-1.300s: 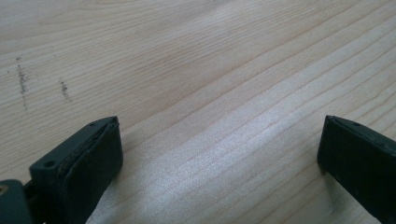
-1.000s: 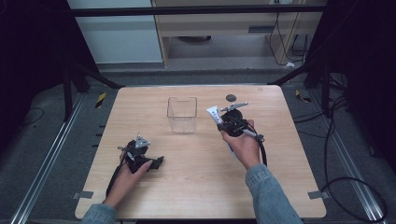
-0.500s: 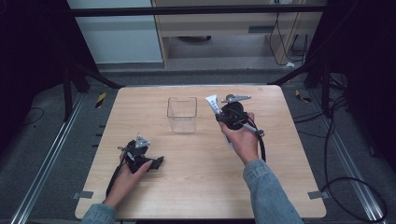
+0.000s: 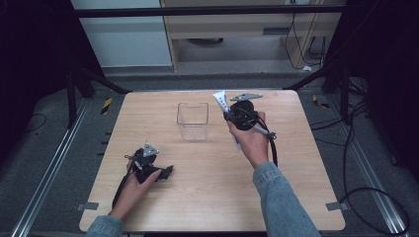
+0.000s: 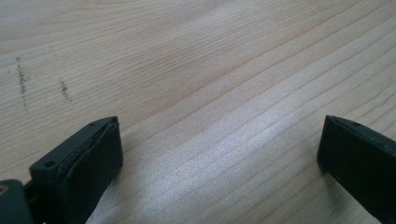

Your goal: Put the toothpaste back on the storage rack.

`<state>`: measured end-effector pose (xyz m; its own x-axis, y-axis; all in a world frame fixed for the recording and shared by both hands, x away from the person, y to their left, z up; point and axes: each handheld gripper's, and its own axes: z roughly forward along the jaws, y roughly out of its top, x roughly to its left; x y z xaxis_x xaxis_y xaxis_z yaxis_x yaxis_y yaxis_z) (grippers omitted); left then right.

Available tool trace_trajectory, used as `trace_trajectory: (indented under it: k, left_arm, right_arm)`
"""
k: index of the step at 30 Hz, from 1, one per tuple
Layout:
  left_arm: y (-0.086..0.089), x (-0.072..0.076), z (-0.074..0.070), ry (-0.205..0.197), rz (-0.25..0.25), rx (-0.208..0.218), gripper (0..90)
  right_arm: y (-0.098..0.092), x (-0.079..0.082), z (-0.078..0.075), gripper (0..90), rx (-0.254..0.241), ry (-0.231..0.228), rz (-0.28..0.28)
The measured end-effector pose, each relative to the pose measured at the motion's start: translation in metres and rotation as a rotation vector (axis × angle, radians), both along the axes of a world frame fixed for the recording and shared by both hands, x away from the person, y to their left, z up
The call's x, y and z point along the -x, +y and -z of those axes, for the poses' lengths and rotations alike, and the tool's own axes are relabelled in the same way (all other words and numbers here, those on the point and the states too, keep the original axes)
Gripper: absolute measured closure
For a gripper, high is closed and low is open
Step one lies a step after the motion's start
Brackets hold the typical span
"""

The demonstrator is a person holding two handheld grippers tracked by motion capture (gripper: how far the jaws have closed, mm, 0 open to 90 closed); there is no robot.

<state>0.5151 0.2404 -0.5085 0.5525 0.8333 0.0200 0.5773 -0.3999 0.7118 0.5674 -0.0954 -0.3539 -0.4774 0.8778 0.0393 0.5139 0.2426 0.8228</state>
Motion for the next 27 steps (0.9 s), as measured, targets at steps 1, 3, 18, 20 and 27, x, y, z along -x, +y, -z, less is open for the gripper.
trace_trajectory:
  k: [1,3,18,20,27]
  left_arm:
    - [0.0,0.0,0.0,0.0,0.0,0.0,0.0]
    - [0.0,0.0,0.0,0.0,0.0,0.0,0.0]
    - [0.0,0.0,0.0,-0.001,-0.002,0.003,0.0]
    - [0.0,0.0,0.0,-0.001,-0.002,0.004,0.0]
    - [0.0,0.0,0.0,-0.002,0.0,0.002,0.0]
  right_arm:
    - [0.002,-0.001,-0.003,77.6,0.0,-0.01,-0.004]
    - [0.004,-0.002,-0.006,77.6,-0.003,-0.015,-0.006]
    - [0.014,-0.015,-0.022,77.6,-0.025,-0.049,-0.002]
    - [0.017,-0.017,-0.026,77.6,-0.024,-0.058,-0.006]
    - [0.027,-0.022,-0.03,77.6,-0.025,-0.073,-0.019]
